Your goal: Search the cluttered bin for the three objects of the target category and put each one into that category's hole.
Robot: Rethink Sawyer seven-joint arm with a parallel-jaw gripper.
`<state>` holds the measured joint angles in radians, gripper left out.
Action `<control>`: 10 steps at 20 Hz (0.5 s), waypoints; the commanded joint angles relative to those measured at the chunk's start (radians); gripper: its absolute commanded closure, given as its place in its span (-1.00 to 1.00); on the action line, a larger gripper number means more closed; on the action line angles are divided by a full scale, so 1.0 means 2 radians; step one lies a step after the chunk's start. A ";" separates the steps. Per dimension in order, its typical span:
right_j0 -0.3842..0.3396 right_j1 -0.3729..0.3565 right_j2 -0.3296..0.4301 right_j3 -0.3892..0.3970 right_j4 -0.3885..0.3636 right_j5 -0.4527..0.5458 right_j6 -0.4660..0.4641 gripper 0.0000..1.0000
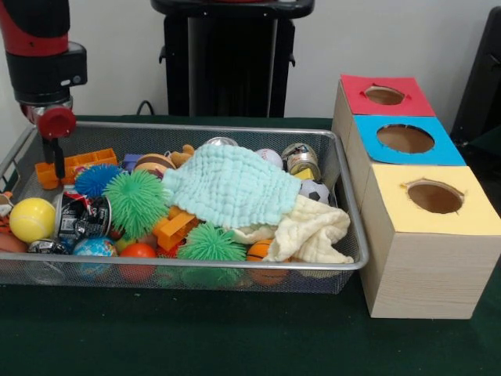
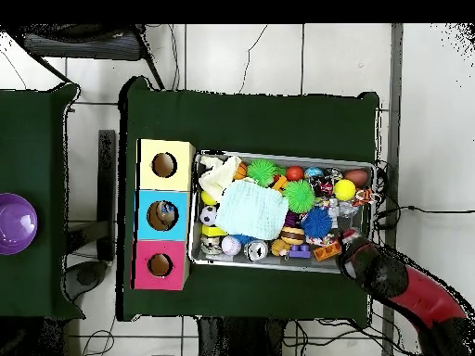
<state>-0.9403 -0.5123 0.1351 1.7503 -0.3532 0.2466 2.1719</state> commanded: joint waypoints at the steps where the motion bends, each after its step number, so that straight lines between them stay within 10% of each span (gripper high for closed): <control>1: 0.018 -0.037 -0.003 -0.042 0.010 0.109 -0.018 -1.00; 6: 0.030 -0.067 -0.015 -0.039 0.011 0.182 -0.023 -1.00; 10: 0.020 -0.083 0.005 -0.021 0.010 0.149 -0.012 -1.00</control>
<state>-0.9075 -0.6272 0.1061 1.7452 -0.3534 0.5045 2.1719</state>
